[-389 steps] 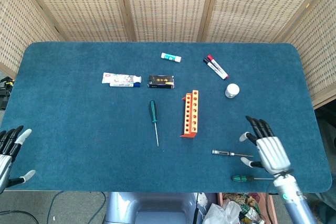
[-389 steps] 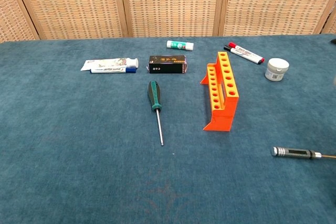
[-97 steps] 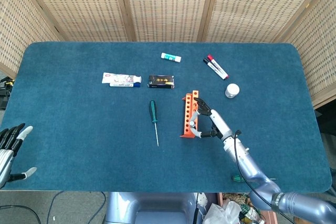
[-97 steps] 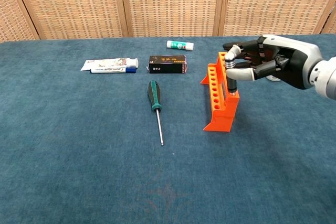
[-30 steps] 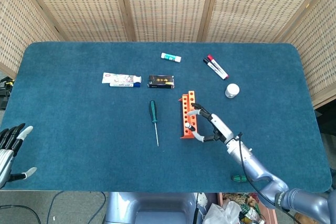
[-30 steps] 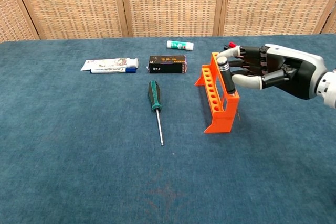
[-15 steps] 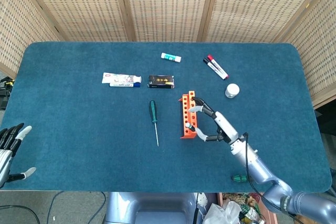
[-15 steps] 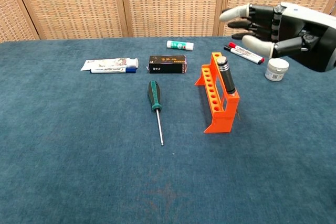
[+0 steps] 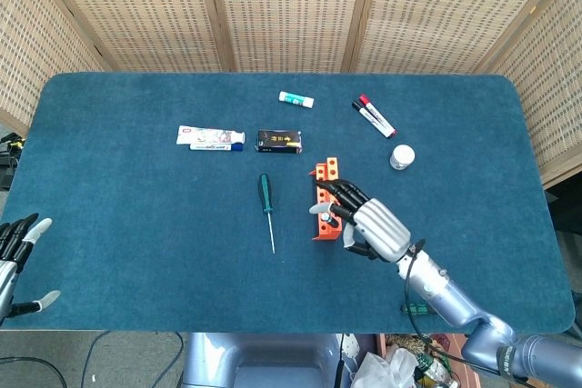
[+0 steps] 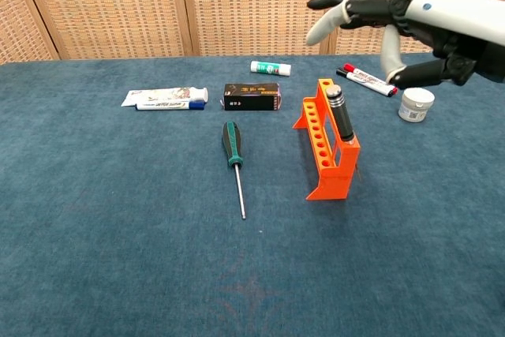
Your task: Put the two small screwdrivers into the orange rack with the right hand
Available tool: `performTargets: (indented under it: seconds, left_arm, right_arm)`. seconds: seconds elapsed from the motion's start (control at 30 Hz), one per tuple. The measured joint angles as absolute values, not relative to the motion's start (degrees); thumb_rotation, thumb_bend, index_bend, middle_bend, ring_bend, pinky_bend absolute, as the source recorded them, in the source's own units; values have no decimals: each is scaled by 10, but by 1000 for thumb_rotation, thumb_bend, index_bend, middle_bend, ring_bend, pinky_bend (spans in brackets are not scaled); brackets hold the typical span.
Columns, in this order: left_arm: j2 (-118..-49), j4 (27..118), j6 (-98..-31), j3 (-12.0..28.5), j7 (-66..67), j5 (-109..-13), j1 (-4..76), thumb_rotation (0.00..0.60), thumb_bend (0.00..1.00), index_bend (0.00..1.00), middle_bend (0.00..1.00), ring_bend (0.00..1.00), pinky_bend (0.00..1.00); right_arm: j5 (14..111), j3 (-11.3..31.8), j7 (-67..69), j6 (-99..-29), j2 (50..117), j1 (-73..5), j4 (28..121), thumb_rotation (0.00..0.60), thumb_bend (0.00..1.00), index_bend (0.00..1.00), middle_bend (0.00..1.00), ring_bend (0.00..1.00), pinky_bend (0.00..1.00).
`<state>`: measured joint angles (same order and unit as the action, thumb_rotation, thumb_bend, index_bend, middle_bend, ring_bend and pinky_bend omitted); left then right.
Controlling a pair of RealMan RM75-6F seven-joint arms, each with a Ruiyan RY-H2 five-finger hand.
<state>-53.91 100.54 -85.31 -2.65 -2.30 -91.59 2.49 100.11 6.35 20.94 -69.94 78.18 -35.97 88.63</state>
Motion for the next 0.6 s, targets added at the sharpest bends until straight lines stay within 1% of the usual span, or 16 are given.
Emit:
performTargets:
  seconds: [0.17, 0.37, 0.6]
  left_arm:
    - [-538, 1004, -853, -27, -26, -916, 25, 600, 0, 0, 0, 0, 0]
    - [-538, 1004, -851, -27, -29, -917, 26, 600, 0, 0, 0, 0, 0]
    - [-538, 1005, -850, -28, -27, -918, 26, 600, 0, 0, 0, 0, 0]
  right_arm:
    - [983, 68, 81, -670, 771, -365, 918, 600, 1000, 253, 23, 0, 55]
    - [952, 75, -34, -644, 757, -368, 949, 600, 1000, 269, 23, 0, 55]
    - [924, 76, -98, -619, 741, -372, 977, 600, 1000, 281, 23, 0, 56]
